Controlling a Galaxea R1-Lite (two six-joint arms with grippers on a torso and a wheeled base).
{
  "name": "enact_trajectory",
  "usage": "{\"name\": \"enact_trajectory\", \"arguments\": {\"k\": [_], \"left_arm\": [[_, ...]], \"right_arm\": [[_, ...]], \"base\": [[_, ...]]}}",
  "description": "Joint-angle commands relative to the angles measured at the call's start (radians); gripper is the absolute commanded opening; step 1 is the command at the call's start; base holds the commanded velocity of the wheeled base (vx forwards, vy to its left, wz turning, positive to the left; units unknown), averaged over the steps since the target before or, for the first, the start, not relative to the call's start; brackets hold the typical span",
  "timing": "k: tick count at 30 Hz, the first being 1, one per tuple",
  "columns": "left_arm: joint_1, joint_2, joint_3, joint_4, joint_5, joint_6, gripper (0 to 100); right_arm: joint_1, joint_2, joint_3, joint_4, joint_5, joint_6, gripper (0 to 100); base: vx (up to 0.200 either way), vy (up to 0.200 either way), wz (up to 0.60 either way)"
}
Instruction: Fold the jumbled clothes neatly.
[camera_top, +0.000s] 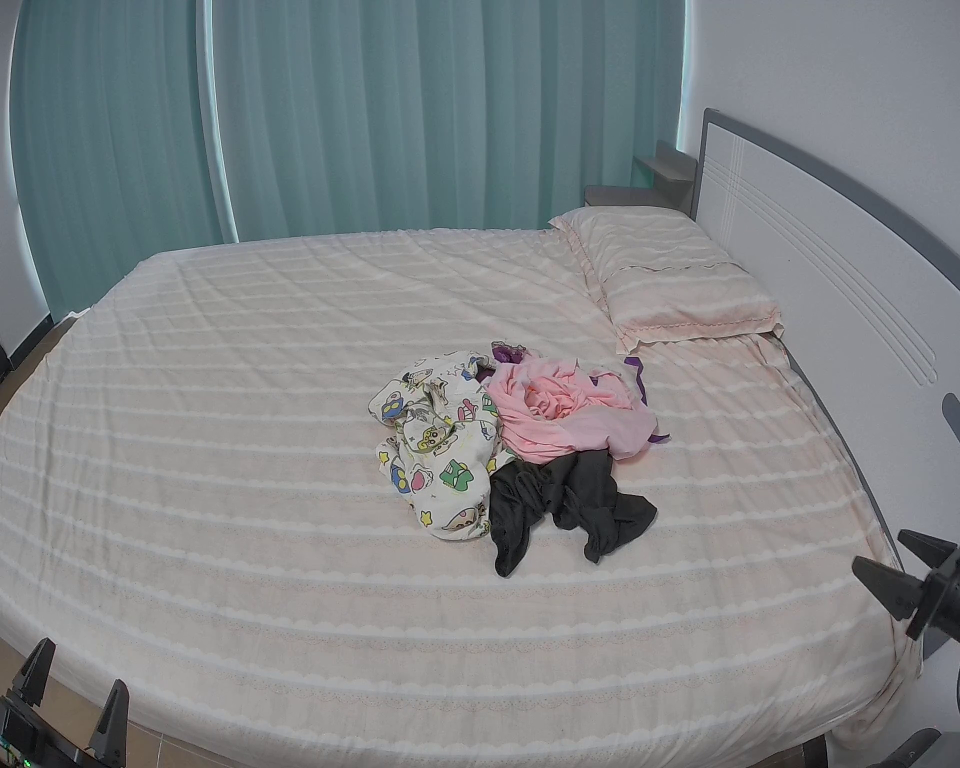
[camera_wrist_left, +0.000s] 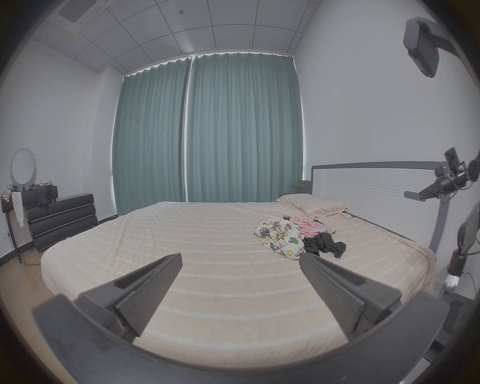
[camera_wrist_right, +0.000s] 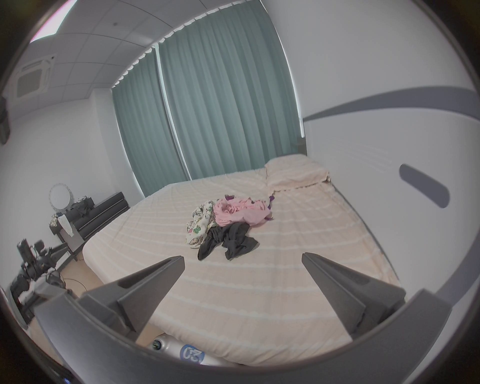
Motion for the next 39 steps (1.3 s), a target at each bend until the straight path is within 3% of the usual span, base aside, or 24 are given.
{"name": "enact_trajectory", "arguments": {"k": [1, 7, 12, 21, 22, 39], "left_arm": [[0.000, -0.016, 0.016, 0.000, 0.000, 0.000, 100], [0.000, -0.016, 0.016, 0.000, 0.000, 0.001, 100], [0.000, -0.016, 0.015, 0.000, 0.000, 0.000, 100], [0.000, -0.016, 0.016, 0.000, 0.000, 0.000, 100], [0.000, -0.016, 0.016, 0.000, -0.001, 0.000, 100], [0.000, -0.016, 0.015, 0.000, 0.000, 0.000, 100]], "right_arm": [[0.134, 0.936, -0.178, -0.359, -0.006, 0.201, 100], [0.199, 1.085, -0.218, -0.507, -0.089, 0.328, 100], [0.220, 1.194, -0.271, -0.547, -0.143, 0.341, 100], [0.278, 1.312, -0.383, -0.556, -0.161, 0.405, 100], [0.291, 1.346, -0.414, -0.556, -0.195, 0.416, 100], [0.320, 1.568, -0.626, -0.545, -0.230, 0.402, 100]], "base": [[0.000, 0.000, 0.00], [0.000, 0.000, 0.00], [0.000, 0.000, 0.00], [0.000, 0.000, 0.00], [0.000, 0.000, 0.00], [0.000, 0.000, 0.00]]}}
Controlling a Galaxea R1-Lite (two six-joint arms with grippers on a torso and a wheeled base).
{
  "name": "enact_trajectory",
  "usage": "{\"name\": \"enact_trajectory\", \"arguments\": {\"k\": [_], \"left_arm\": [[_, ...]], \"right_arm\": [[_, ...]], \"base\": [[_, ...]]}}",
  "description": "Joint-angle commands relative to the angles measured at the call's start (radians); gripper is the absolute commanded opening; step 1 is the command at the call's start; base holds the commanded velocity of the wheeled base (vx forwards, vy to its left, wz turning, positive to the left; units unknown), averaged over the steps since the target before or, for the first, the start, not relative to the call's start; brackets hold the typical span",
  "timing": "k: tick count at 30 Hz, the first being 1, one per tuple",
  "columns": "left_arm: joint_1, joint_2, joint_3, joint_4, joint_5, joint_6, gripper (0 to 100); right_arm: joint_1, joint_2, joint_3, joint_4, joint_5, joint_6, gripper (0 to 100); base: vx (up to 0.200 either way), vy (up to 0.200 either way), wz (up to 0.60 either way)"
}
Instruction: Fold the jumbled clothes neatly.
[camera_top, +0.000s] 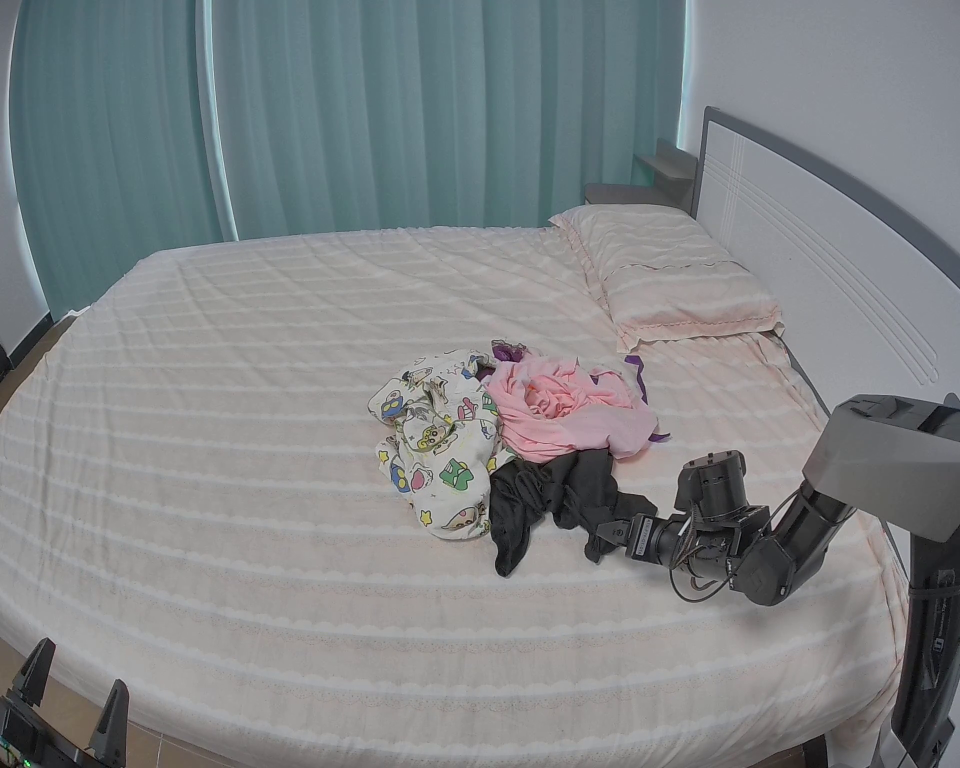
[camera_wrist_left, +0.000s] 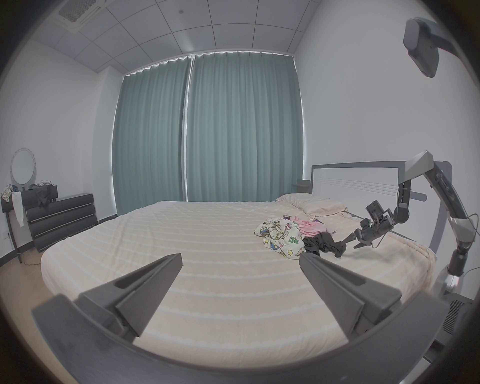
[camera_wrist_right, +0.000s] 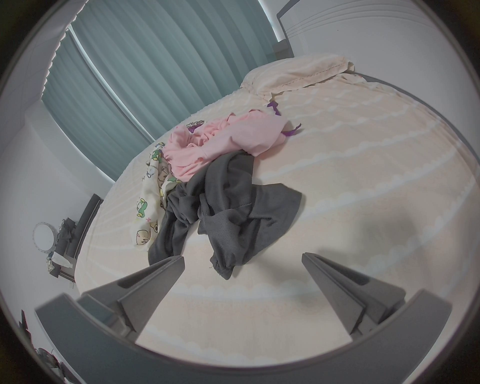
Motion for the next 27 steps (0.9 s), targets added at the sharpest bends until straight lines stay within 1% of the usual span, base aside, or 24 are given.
{"name": "enact_trajectory", "arguments": {"k": [1, 7, 14, 17, 21, 22, 27], "left_arm": [[0.000, -0.016, 0.016, 0.000, 0.000, 0.000, 100], [0.000, -0.016, 0.016, 0.000, 0.000, 0.000, 100], [0.000, -0.016, 0.015, 0.000, 0.000, 0.000, 100], [0.000, -0.016, 0.015, 0.000, 0.000, 0.001, 100], [0.000, -0.016, 0.016, 0.000, 0.000, 0.000, 100], [0.000, -0.016, 0.016, 0.000, 0.000, 0.000, 100], [0.000, -0.016, 0.016, 0.000, 0.000, 0.000, 100]], "right_arm": [[0.012, 0.073, -0.049, 0.007, -0.001, -0.006, 100], [0.016, 0.118, -0.145, 0.024, -0.003, -0.015, 100], [0.016, 0.153, -0.208, 0.042, -0.009, -0.016, 100], [0.018, 0.190, -0.256, 0.062, -0.061, -0.018, 100], [0.018, 0.210, -0.270, 0.068, -0.073, -0.019, 100], [0.018, 0.210, -0.271, 0.067, -0.075, -0.019, 0], [0.015, 0.196, -0.253, 0.062, -0.081, -0.018, 0]], "base": [[0.000, 0.000, 0.00], [0.000, 0.000, 0.00], [0.000, 0.000, 0.00], [0.000, 0.000, 0.00], [0.000, 0.000, 0.00], [0.000, 0.000, 0.00], [0.000, 0.000, 0.00]]}}
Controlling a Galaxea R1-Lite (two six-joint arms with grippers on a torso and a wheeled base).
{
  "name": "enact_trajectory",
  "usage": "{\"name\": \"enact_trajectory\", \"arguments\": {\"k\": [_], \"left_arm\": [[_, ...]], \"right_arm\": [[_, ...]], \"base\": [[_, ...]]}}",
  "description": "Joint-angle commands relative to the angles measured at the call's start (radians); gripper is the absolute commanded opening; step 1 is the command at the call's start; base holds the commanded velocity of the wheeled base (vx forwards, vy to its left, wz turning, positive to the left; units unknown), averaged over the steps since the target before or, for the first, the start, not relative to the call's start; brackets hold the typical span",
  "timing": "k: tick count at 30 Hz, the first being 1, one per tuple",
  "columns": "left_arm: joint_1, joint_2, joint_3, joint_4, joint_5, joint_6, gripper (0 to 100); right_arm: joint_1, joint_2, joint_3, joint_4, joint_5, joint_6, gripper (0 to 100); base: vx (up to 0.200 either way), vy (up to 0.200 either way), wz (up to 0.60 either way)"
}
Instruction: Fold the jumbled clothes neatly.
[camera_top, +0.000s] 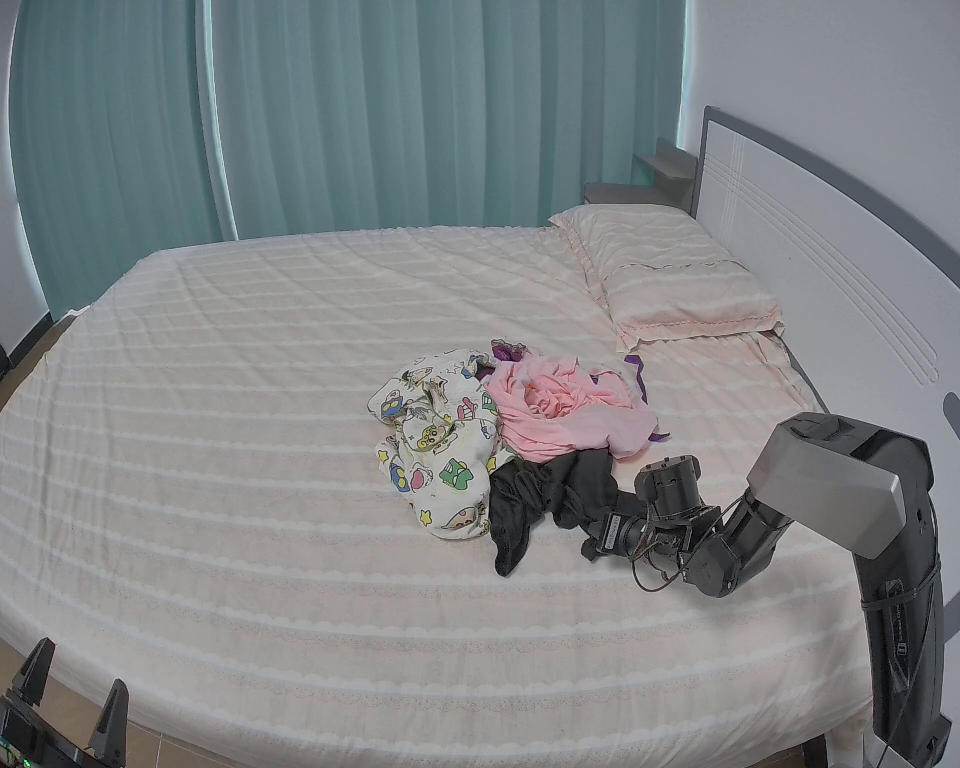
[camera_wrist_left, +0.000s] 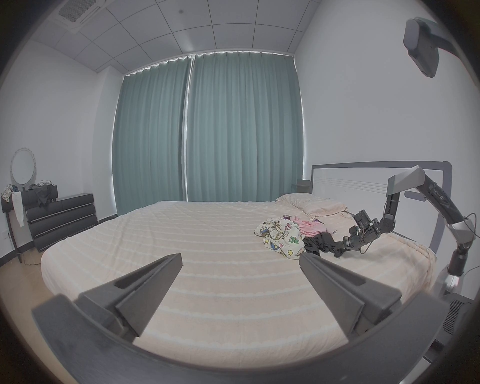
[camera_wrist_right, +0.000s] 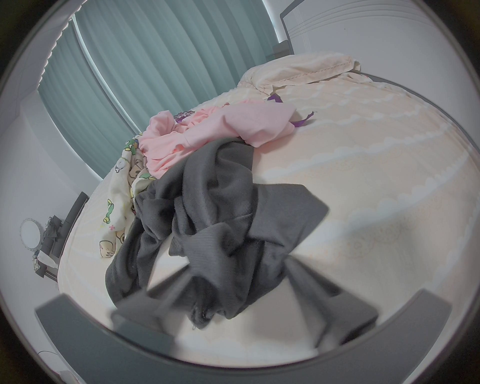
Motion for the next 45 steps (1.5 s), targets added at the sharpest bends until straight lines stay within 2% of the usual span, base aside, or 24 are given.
{"name": "enact_trajectory", "arguments": {"k": [1, 7, 12, 16, 20, 30, 31, 36, 37, 40, 41, 42, 43, 45], "left_arm": [[0.000, -0.016, 0.016, 0.000, 0.000, 0.000, 100], [0.000, -0.016, 0.015, 0.000, 0.000, 0.000, 100], [0.000, -0.016, 0.016, 0.000, 0.000, 0.000, 100], [0.000, -0.016, 0.015, 0.000, 0.000, 0.001, 100], [0.000, -0.016, 0.015, 0.000, 0.000, 0.000, 100], [0.002, -0.016, 0.015, -0.003, 0.001, 0.012, 100], [0.000, -0.016, 0.015, -0.003, -0.002, 0.057, 100], [0.000, -0.016, 0.015, -0.013, -0.006, 0.058, 100], [0.000, -0.016, 0.004, -0.024, -0.006, 0.054, 100], [-0.017, 0.085, -0.206, -0.110, -0.042, -0.103, 100], [-0.017, 0.085, -0.206, -0.110, -0.042, -0.103, 100], [-0.015, 0.160, -0.240, -0.099, -0.052, -0.158, 100], [-0.021, 0.246, -0.240, -0.098, -0.066, -0.163, 100], [-0.027, 0.291, -0.226, -0.092, -0.103, -0.158, 100]], "right_arm": [[-0.004, -0.023, 0.022, -0.007, 0.002, 0.007, 0], [-0.010, -0.153, 0.167, -0.018, 0.037, 0.089, 0], [-0.007, -0.230, 0.305, -0.042, 0.071, 0.117, 0], [-0.002, -0.279, 0.440, -0.151, 0.066, 0.186, 0], [-0.004, -0.302, 0.535, -0.259, 0.071, 0.211, 0], [0.001, -0.301, 0.613, -0.392, 0.073, 0.247, 0], [0.005, -0.302, 0.634, -0.418, 0.073, 0.269, 0], [0.007, -0.291, 0.700, -0.501, 0.085, 0.315, 0], [0.009, -0.288, 0.710, -0.516, 0.088, 0.313, 0], [0.009, -0.285, 0.737, -0.575, 0.094, 0.312, 0], [0.009, -0.285, 0.737, -0.575, 0.094, 0.312, 0], [0.010, -0.285, 0.739, -0.587, 0.094, 0.312, 0], [0.025, -0.284, 0.742, -0.593, 0.094, 0.310, 0], [0.036, -0.282, 0.742, -0.593, 0.093, 0.310, 0]], "base": [[0.000, 0.000, 0.00], [0.000, 0.000, 0.00], [0.000, 0.000, 0.00], [0.000, 0.000, 0.00], [0.000, 0.000, 0.00], [0.000, 0.000, 0.00], [0.000, 0.000, 0.00], [0.000, 0.000, 0.00], [0.000, 0.000, 0.00], [0.000, 0.000, 0.00], [0.000, 0.000, 0.00], [0.000, 0.000, 0.00], [0.000, 0.000, 0.00], [0.000, 0.000, 0.00]]}}
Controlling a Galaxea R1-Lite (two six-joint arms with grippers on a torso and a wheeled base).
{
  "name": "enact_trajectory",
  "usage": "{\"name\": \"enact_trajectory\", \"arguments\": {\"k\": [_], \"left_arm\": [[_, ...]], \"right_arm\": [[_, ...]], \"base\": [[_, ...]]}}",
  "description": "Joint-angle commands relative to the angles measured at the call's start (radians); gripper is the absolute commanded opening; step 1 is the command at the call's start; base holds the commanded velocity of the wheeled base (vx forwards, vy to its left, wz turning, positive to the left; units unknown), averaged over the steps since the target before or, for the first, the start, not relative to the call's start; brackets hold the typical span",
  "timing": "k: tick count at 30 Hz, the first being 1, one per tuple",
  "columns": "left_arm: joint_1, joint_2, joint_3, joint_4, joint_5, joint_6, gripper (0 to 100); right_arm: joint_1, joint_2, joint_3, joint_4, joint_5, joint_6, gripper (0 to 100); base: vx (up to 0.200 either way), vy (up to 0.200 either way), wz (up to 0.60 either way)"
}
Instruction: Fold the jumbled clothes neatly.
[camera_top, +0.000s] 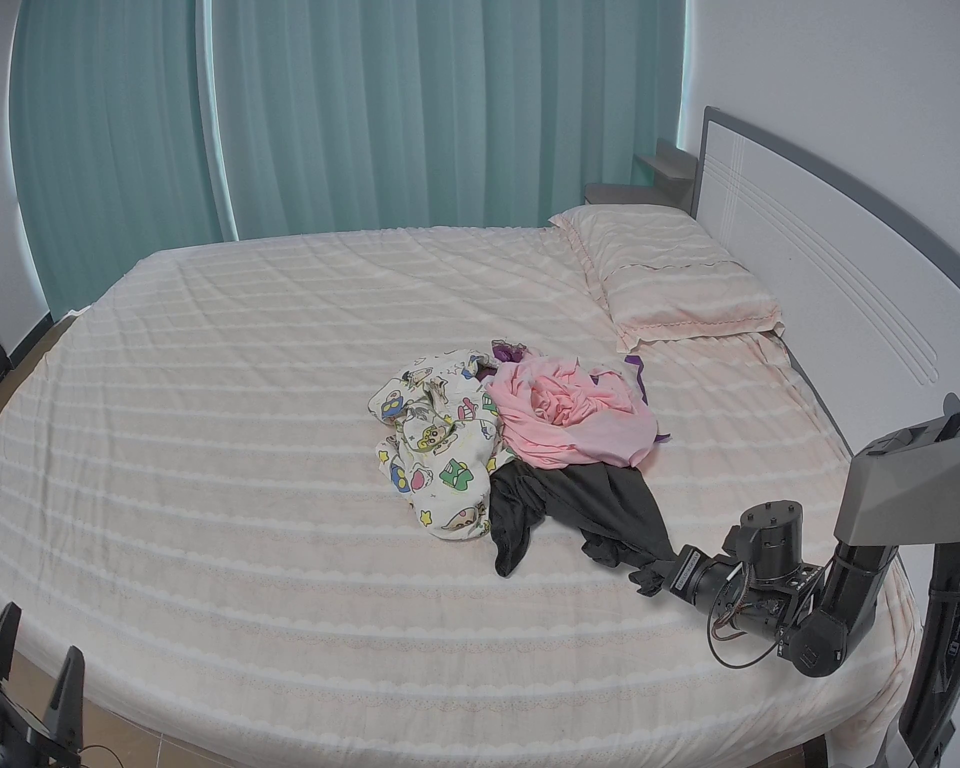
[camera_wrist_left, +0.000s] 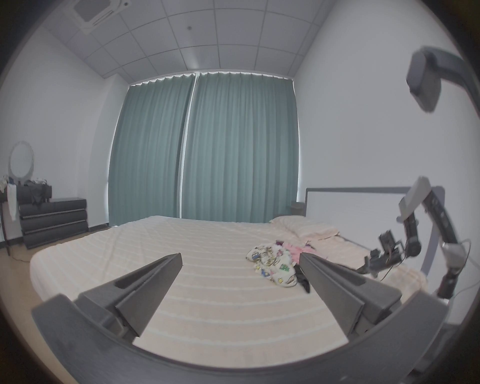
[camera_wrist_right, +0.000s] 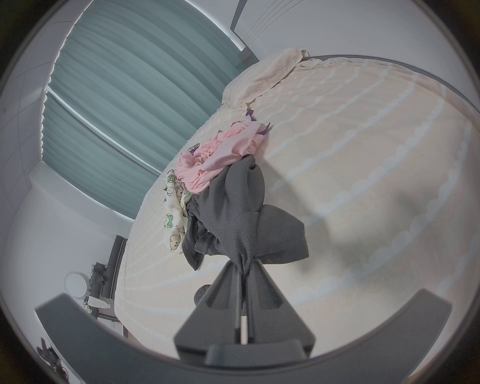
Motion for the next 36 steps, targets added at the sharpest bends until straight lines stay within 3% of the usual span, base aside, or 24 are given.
{"name": "enact_trajectory", "arguments": {"k": [1, 5, 10, 13, 15, 19, 26, 36], "left_arm": [[-0.027, 0.262, -0.117, -0.023, -0.100, -0.101, 100], [-0.028, 0.313, -0.102, -0.018, -0.184, -0.065, 100], [-0.034, 0.468, -0.074, -0.014, -0.227, -0.024, 100], [-0.064, 0.562, -0.082, -0.028, -0.276, -0.030, 100], [-0.116, 0.720, -0.097, -0.052, -0.312, -0.030, 100], [-0.219, 0.940, -0.123, -0.130, -0.307, -0.032, 100], [-0.289, 1.312, -0.171, -0.360, -0.283, -0.093, 100], [-0.443, 1.695, -0.340, -0.540, -0.129, -0.358, 100]], "right_arm": [[0.027, 0.006, 0.027, -0.040, 0.003, -0.002, 0], [0.027, 0.006, 0.036, -0.047, 0.003, -0.002, 0], [0.027, 0.005, 0.040, -0.053, 0.001, -0.003, 0], [0.027, 0.008, 0.040, -0.053, 0.001, -0.005, 0], [0.027, 0.009, 0.040, -0.053, 0.001, -0.005, 0], [0.027, 0.014, 0.054, -0.065, 0.000, -0.005, 0], [0.027, 0.025, 0.085, -0.128, 0.000, -0.008, 0], [0.024, 0.032, 0.086, -0.140, 0.001, -0.025, 0]], "base": [[0.000, 0.000, 0.00], [0.000, 0.000, 0.00], [0.000, 0.000, 0.00], [0.000, 0.000, 0.00], [0.000, 0.000, 0.00], [0.000, 0.000, 0.00], [0.000, 0.000, 0.00], [0.000, 0.000, 0.00]]}}
